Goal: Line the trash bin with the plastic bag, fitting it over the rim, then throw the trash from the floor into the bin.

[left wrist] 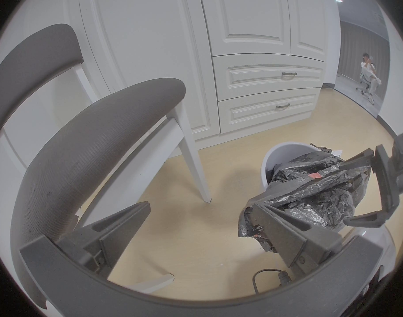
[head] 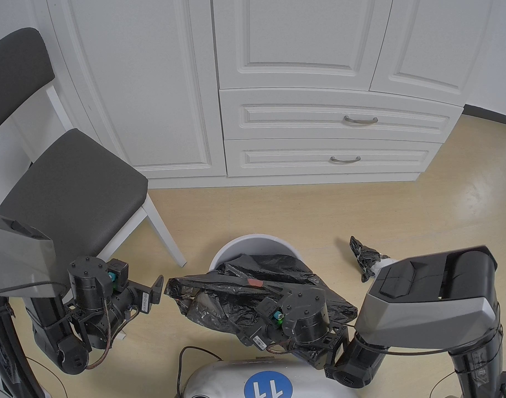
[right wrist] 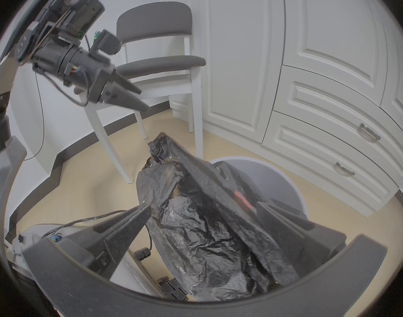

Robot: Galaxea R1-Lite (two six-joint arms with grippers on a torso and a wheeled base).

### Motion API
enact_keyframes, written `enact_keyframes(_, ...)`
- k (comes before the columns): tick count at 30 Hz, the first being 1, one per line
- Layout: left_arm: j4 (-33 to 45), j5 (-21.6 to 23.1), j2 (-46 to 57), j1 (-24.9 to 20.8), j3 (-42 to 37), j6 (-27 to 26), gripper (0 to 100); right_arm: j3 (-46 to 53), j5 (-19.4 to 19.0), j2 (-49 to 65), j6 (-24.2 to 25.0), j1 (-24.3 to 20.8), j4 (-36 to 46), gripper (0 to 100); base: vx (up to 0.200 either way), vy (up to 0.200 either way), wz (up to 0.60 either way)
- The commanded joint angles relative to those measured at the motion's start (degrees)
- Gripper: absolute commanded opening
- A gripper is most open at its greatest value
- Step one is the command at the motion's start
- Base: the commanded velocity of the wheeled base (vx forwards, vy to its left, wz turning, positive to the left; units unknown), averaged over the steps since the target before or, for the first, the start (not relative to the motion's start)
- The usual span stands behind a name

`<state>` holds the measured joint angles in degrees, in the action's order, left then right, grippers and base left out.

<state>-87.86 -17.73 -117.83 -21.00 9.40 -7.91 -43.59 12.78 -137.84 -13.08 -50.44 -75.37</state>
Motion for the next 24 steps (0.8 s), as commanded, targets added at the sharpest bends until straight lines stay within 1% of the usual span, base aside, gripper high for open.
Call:
enact_keyframes(1,0.0,0.0,0.1,0.9,0.1,-0.1,100,-2.6,0.1,-3.8,-0.1,1.3,0.1,100,0.0,0.0,0.0)
enact_keyframes(4,0.0,0.0,0.1,0.9,0.2,-0.1,100,-5.1,0.2,-4.5,-0.1,3.4,0.1,100,0.0,0.0,0.0)
enact_keyframes(5,0.0,0.0,0.1,0.9,0.2,-0.1,100,-5.1,0.2,-4.5,-0.1,3.4,0.1,100,0.0,0.0,0.0)
enact_keyframes(7,0.0,-0.1,0.1,0.9,0.2,-0.1,100,-6.1,0.2,-4.0,-0.1,5.2,0.2,100,0.0,0.0,0.0)
enact_keyframes(12,0.0,-0.1,0.1,0.9,0.2,-0.1,100,-6.2,0.1,-3.5,-0.2,7.4,0.7,100,0.0,0.0,0.0)
enact_keyframes(14,0.0,-0.1,0.1,0.9,0.2,-0.1,100,-6.2,0.1,-3.5,-0.2,7.4,0.7,100,0.0,0.0,0.0)
enact_keyframes(15,0.0,-0.1,0.1,0.9,0.2,-0.1,100,-6.3,0.1,-3.6,-0.6,8.6,0.7,100,0.0,0.0,0.0)
enact_keyframes(16,0.0,-0.1,0.1,0.9,0.2,-0.1,100,-6.6,0.1,-3.4,-0.8,8.9,0.7,100,0.0,0.0,0.0)
enact_keyframes(17,0.0,-0.1,0.1,0.9,0.2,-0.1,100,-6.9,0.1,-3.3,-0.8,9.0,0.7,0,0.0,0.0,0.0)
enact_keyframes(24,0.0,-0.2,0.1,1.0,0.4,-0.1,100,-8.9,0.1,-2.4,-0.6,10.2,0.9,0,0.0,0.0,0.0)
